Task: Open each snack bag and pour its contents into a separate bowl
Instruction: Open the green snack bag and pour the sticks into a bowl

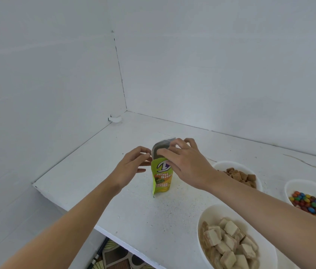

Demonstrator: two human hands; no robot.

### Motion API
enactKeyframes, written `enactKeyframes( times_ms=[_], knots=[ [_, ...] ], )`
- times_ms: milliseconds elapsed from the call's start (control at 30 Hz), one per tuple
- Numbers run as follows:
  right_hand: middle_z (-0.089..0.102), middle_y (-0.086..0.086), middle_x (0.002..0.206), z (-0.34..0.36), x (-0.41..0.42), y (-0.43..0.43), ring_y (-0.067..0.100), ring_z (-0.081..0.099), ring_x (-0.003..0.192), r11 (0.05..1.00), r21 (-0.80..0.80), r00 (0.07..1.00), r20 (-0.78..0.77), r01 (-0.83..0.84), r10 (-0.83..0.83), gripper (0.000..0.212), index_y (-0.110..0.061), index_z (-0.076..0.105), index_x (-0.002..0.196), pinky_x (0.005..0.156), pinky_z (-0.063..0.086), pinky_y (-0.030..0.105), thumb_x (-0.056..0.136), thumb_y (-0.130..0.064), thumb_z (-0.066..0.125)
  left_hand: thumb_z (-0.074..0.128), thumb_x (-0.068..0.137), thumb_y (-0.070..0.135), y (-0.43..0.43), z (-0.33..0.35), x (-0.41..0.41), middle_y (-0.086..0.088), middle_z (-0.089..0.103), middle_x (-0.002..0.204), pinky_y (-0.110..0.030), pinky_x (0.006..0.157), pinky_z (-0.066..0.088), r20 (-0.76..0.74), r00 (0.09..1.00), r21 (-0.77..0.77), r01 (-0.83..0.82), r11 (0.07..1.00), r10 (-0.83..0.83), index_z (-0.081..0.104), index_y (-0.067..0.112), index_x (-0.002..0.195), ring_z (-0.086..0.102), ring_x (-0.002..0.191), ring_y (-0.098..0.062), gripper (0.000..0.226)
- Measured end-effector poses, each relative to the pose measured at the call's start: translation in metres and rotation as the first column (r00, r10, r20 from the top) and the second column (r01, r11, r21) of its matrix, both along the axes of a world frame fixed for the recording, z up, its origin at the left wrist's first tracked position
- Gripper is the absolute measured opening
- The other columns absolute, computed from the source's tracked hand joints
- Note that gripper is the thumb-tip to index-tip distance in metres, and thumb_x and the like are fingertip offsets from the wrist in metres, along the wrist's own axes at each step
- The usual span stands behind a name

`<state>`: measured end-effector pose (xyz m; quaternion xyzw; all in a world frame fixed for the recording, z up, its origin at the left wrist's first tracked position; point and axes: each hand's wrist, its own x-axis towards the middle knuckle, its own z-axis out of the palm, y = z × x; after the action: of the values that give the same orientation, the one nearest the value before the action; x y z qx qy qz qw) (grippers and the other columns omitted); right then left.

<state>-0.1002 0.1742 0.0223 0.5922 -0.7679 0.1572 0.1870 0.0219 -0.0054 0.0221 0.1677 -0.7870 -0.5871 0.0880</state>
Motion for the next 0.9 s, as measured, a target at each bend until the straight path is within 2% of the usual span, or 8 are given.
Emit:
enactKeyframes(
  times_ms=[67, 167, 367, 467, 567, 700, 767, 900],
  knots=[
    [0.068, -0.010, 0.104, 0.005, 0.003, -0.004, 0.017, 0.048, 0.110, 0.996, 0.060, 0.998, 0.033, -0.063, 0.061, 0.044, -0.034, 0.040, 0.130, 0.094, 0.035, 0.043, 0.095, -0.015, 0.060, 0.052, 0.104, 0.025, -0.002, -0.003, 0.003, 0.003, 0.073, 0.110, -0.044, 0.100, 0.054, 0.000, 1.000, -0.016, 0.013, 1.000, -0.013, 0.065, 0.024, 0.112, 0.069, 0.107, -0.014, 0.015],
    [0.065, -0.012, 0.102, 0.004, 0.009, -0.012, 0.017, 0.052, 0.101, 0.987, 0.107, 0.993, -0.017, -0.118, 0.121, 0.041, -0.034, 0.044, 0.131, 0.093, 0.036, 0.042, 0.096, -0.019, 0.058, 0.054, 0.101, 0.012, -0.003, -0.010, 0.008, 0.007, 0.070, 0.117, -0.047, 0.102, 0.053, 0.022, 0.999, -0.031, 0.050, 0.998, -0.050, 0.066, 0.028, 0.115, 0.067, 0.111, -0.013, 0.024],
    [0.069, -0.012, 0.097, 0.008, 0.010, -0.020, 0.018, 0.053, 0.095, 0.997, -0.002, 0.996, -0.039, -0.082, 0.082, 0.042, -0.029, 0.052, 0.125, 0.084, 0.042, 0.044, 0.091, -0.010, 0.066, 0.055, 0.103, 0.017, -0.001, -0.012, 0.012, 0.018, 0.066, 0.125, -0.037, 0.101, 0.053, 0.026, 0.994, -0.028, 0.110, 0.994, -0.109, 0.063, 0.034, 0.128, 0.065, 0.114, -0.005, 0.031],
    [0.069, -0.010, 0.103, 0.014, 0.008, -0.016, 0.019, 0.051, 0.100, 0.996, -0.039, 0.995, -0.069, -0.076, 0.073, 0.049, -0.029, 0.051, 0.124, 0.088, 0.040, 0.044, 0.084, -0.005, 0.066, 0.055, 0.104, 0.018, 0.004, -0.007, 0.009, 0.015, 0.066, 0.126, -0.024, 0.088, 0.054, -0.041, 0.989, -0.022, 0.144, 0.989, -0.144, 0.062, 0.029, 0.129, 0.067, 0.109, -0.003, 0.029],
    [0.070, -0.010, 0.102, 0.017, 0.002, -0.014, 0.021, 0.052, 0.114, 0.997, -0.064, 0.995, -0.097, -0.044, 0.037, 0.035, -0.026, 0.059, 0.117, 0.098, 0.038, 0.048, 0.088, -0.007, 0.062, 0.055, 0.104, 0.021, 0.009, -0.004, 0.001, 0.010, 0.068, 0.122, -0.022, 0.084, 0.055, -0.086, 0.986, -0.024, 0.144, 0.989, -0.145, 0.063, 0.027, 0.125, 0.070, 0.106, -0.008, 0.024],
    [0.070, -0.005, 0.100, 0.027, -0.006, -0.008, 0.020, 0.057, 0.119, 0.990, -0.140, 0.992, 0.129, 0.033, -0.015, 0.021, -0.021, 0.069, 0.101, 0.101, 0.039, 0.048, 0.093, -0.009, 0.054, 0.053, 0.104, 0.025, 0.019, -0.003, -0.012, 0.010, 0.071, 0.120, -0.025, 0.086, 0.057, -0.105, 0.982, 0.018, 0.160, 0.987, -0.157, 0.065, 0.027, 0.123, 0.071, 0.107, -0.012, 0.022],
    [0.069, -0.005, 0.095, 0.035, -0.011, -0.003, 0.021, 0.059, 0.109, 0.983, -0.172, 0.979, 0.202, 0.072, -0.037, 0.021, -0.019, 0.072, 0.093, 0.092, 0.044, 0.048, 0.090, -0.009, 0.053, 0.052, 0.105, 0.026, 0.024, -0.003, -0.018, 0.009, 0.072, 0.121, -0.026, 0.085, 0.057, -0.107, 0.980, 0.022, 0.172, 0.985, -0.169, 0.065, 0.027, 0.125, 0.071, 0.108, -0.014, 0.024],
    [0.066, -0.006, 0.080, 0.051, -0.023, 0.008, 0.016, 0.054, 0.092, 0.935, -0.294, 0.950, 0.292, 0.198, -0.110, 0.022, -0.019, 0.074, 0.089, 0.080, 0.048, 0.043, 0.088, -0.008, 0.056, 0.051, 0.105, 0.029, 0.037, -0.005, -0.031, 0.005, 0.071, 0.123, -0.034, 0.096, 0.057, -0.140, 0.964, 0.023, 0.230, 0.973, -0.225, 0.063, 0.023, 0.128, 0.068, 0.114, -0.017, 0.026]
  ],
)
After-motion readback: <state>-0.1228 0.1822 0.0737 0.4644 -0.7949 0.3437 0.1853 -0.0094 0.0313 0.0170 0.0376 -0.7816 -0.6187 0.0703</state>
